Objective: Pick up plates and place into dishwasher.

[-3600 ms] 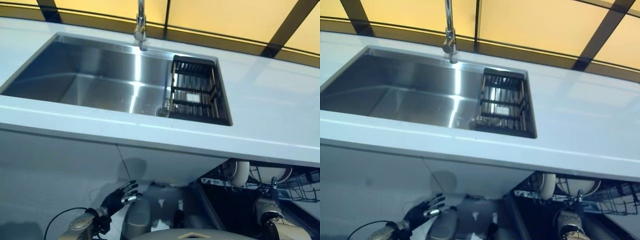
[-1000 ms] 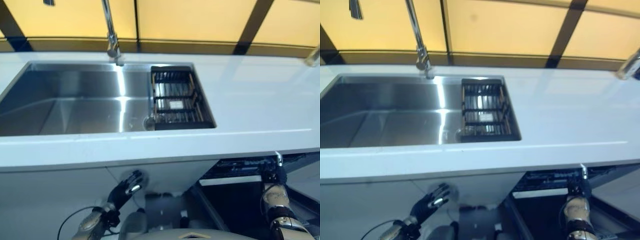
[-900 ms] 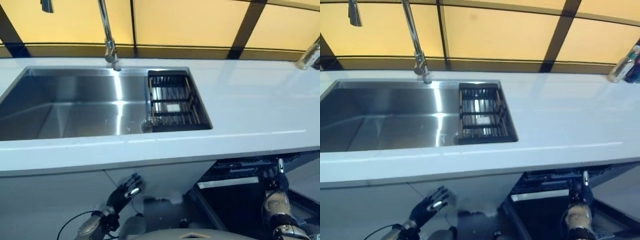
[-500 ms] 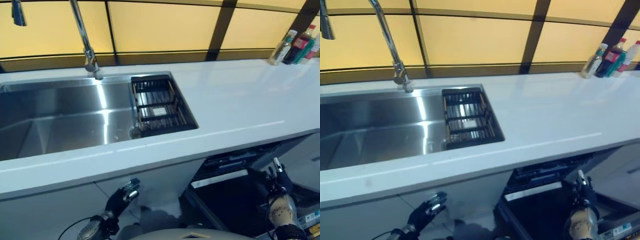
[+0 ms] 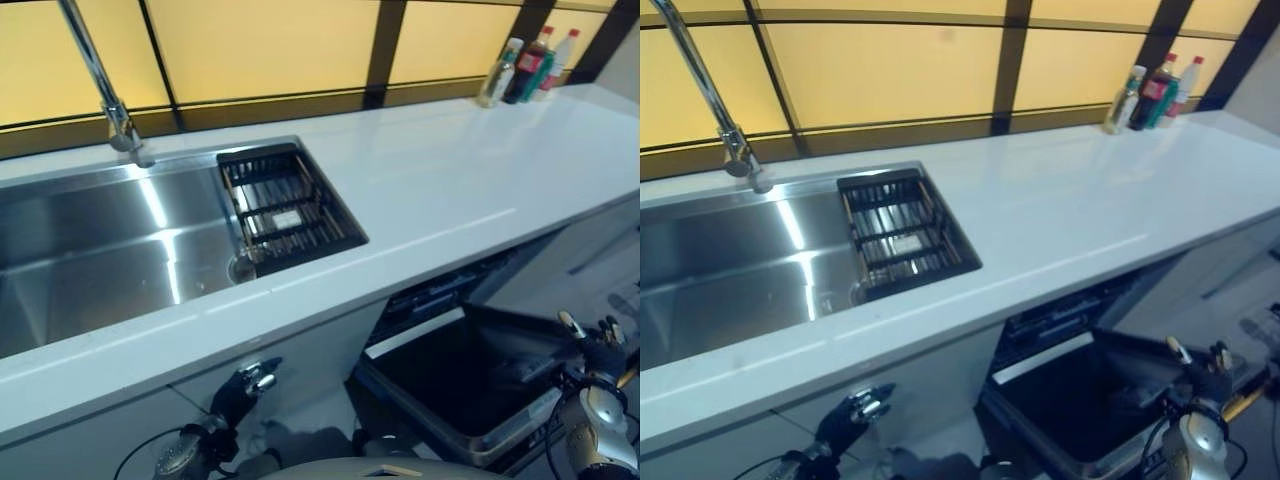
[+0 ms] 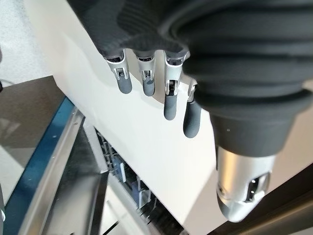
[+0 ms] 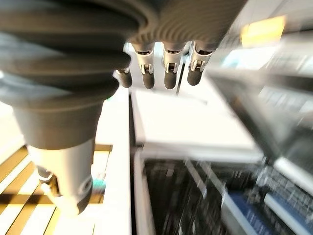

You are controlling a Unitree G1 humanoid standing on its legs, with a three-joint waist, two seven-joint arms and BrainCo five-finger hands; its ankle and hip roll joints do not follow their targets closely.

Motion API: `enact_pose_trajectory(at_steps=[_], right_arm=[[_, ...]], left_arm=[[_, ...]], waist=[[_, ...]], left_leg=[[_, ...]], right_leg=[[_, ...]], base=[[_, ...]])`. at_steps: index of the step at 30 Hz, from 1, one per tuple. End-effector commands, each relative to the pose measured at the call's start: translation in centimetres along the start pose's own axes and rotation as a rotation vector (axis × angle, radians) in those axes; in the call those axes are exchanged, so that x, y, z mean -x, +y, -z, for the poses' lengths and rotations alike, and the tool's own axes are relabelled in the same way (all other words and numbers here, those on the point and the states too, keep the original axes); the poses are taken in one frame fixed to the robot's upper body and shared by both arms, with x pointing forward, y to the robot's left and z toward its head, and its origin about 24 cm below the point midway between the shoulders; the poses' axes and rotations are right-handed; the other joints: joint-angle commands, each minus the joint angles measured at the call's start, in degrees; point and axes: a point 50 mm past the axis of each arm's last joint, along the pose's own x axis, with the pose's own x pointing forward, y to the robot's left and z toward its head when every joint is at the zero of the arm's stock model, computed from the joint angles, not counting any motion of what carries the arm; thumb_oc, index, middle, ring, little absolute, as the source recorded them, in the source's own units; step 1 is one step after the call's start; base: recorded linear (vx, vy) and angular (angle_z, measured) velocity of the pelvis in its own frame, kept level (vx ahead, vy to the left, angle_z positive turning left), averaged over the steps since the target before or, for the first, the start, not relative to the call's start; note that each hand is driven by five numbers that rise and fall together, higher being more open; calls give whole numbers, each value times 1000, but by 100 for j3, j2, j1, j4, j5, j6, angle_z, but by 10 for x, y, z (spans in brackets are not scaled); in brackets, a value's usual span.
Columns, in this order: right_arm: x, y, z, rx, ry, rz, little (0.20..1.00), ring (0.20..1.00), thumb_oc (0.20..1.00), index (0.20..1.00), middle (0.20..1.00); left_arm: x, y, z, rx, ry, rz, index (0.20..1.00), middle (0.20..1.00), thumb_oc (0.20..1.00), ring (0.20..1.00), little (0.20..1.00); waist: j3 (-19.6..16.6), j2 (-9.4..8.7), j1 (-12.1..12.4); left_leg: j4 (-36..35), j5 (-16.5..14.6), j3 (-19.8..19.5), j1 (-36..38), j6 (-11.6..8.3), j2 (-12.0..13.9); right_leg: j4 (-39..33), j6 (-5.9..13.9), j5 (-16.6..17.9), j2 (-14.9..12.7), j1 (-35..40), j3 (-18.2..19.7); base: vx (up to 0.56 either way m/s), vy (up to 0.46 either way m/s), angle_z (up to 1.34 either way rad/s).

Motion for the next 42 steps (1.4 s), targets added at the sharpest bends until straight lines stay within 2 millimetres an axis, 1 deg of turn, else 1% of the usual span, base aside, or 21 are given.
enact_pose_trajectory(at_steps=[1, 3, 5, 7, 8, 10, 15, 17, 20, 24, 27, 29, 31, 34, 36, 38, 41, 42], right_arm=[[-16, -7, -44, -13, -196, 83, 1000, 1000, 1000, 1000, 1000], [-15, -11, -35, 18, -168, 149, 1000, 1000, 1000, 1000, 1000], [-11, -16, -22, -17, -112, 229, 1000, 1000, 1000, 1000, 1000], [-7, -18, -10, -24, -71, 257, 1000, 1000, 1000, 1000, 1000], [-3, -17, 2, -34, -14, 275, 1000, 1000, 1000, 1000, 1000], [2, -10, 13, -34, 32, 272, 1000, 1000, 1000, 1000, 1000], [13, 8, 41, -40, 164, 187, 1000, 1000, 1000, 1000, 1000], [17, 14, 54, -99, 242, 150, 1000, 1000, 1000, 1000, 1000], [22, 13, 72, -174, 335, 194, 1000, 1000, 1000, 1000, 1000], [25, 1, 92, -240, 433, 354, 1000, 1000, 1000, 1000, 1000], [22, -4, 93, -252, 445, 456, 1000, 1000, 1000, 1000, 1000], [20, -10, 91, -270, 439, 512, 1000, 1000, 1000, 1000, 1000], [19, -16, 90, -279, 435, 563, 1000, 1000, 1000, 1000, 1000], [27, -33, 95, -280, 427, 621, 1000, 1000, 1000, 1000, 1000], [34, -42, 101, -288, 435, 618, 1000, 1000, 1000, 1000, 1000], [38, -46, 105, -305, 438, 596, 1000, 1000, 1000, 1000, 1000], [39, -42, 109, -383, 436, 513, 1000, 1000, 1000, 1000, 1000], [40, -38, 110, -407, 436, 477, 1000, 1000, 1000, 1000, 1000]], left_arm=[[-16, -5, -57, -25, -256, 33, 1000, 1000, 1000, 1000, 1000], [-15, -4, -60, -18, -272, 11, 1000, 1000, 1000, 1000, 1000], [-13, -3, -60, -16, -275, 0, 1000, 1000, 1000, 1000, 1000], [-12, -3, -58, -18, -274, 2, 1000, 1000, 1000, 1000, 1000], [-11, -5, -55, -13, -271, 1, 1000, 1000, 1000, 1000, 1000], [-11, -6, -53, -2, -265, 6, 1000, 1000, 1000, 1000, 1000], [-12, -8, -51, -18, -244, 20, 1000, 1000, 1000, 1000, 1000], [-11, -7, -52, -28, -238, 24, 1000, 1000, 1000, 1000, 1000], [-11, -4, -58, -58, -231, 34, 1000, 1000, 1000, 1000, 1000], [-13, -5, -71, -107, -224, 52, 1000, 1000, 1000, 1000, 1000], [-14, -5, -82, -138, -214, 51, 1000, 1000, 1000, 1000, 1000], [-13, -3, -85, -153, -202, 47, 1000, 1000, 1000, 1000, 1000], [-9, 0, -85, -154, -189, 39, 1000, 1000, 1000, 1000, 1000], [-3, 6, -79, -154, -165, 23, 1000, 1000, 1000, 1000, 1000], [1, 8, -74, -154, -153, 20, 1000, 1000, 1000, 1000, 1000], [3, 9, -72, -155, -150, 23, 1000, 1000, 1000, 1000, 1000], [3, 6, -75, -167, -156, 34, 1000, 1000, 1000, 1000, 1000], [2, 5, -75, -169, -158, 35, 1000, 1000, 1000, 1000, 1000]], waist=[[300, 151, 9], [315, 144, 96], [316, 156, 180], [292, 144, 260], [252, 138, 323], [210, 130, 397], [223, 87, 505], [261, 65, 550], [352, 34, 637], [593, 71, 825], [751, 120, 957], [810, 151, 1012], [823, 167, 1044], [796, 188, 1028], [780, 189, 994], [780, 185, 978], [837, 206, 950], [867, 230, 944]], left_leg=[[-201, -538, 143, 373, 465, -185], [-154, -521, 277, 320, 478, -140], [-144, -485, 306, 283, 492, -90], [-182, -454, 285, 290, 466, -81], [-234, -435, 262, 319, 437, -77], [-306, -413, 206, 366, 414, -61], [-299, -435, 146, 380, 424, -15], [-227, -460, 111, 349, 444, -18], [-18, -521, 67, 215, 471, -5], [415, -585, 12, -113, 470, 69], [604, -564, -48, -326, 446, 144], [646, -518, -72, -404, 426, 179], [636, -475, -85, -426, 410, 205], [616, -444, -69, -393, 413, 230], [722, -477, -46, -399, 431, 248], [893, -552, -18, -443, 457, 263], [1483, -790, 15, -694, 519, 274], [1780, -942, 13, -821, 565, 252]], right_leg=[[316, 223, 1469, -32, -678, -594], [495, 219, 1486, -137, -690, -821], [602, 169, 1406, -208, -612, -926], [416, 158, 1327, -266, -418, -1063], [179, 160, 1220, -281, -279, -1156], [25, 161, 1136, -254, -165, -1218], [31, 180, 1022, -192, -174, -1302], [74, 167, 990, -163, -205, -1309], [142, 122, 908, -119, -257, -1348], [302, 59, 874, -73, -408, -1469], [340, 27, 832, -24, -452, -1557], [332, 22, 832, 6, -439, -1592], [301, 23, 813, 28, -390, -1631], [325, 37, 792, 58, -365, -1662], [400, 48, 748, 72, -368, -1664], [514, 47, 690, 81, -392, -1679], [925, -19, 482, 120, -515, -1675], [1189, -83, 360, 143, -593, -1688]], base=[[-122, -12, -31], [-91, -26, -56], [-51, -52, -50], [19, -78, -38], [71, -97, -42], [78, -116, -31], [75, -114, 5], [98, -112, 10], [90, -128, 9], [42, -121, 22], [-15, -121, 17], [-14, -106, 17], [14, -79, 13], [64, -57, 4], [98, -48, 1], [51, -53, 2], [-3, -30, 1], [-8, -3, -3]])
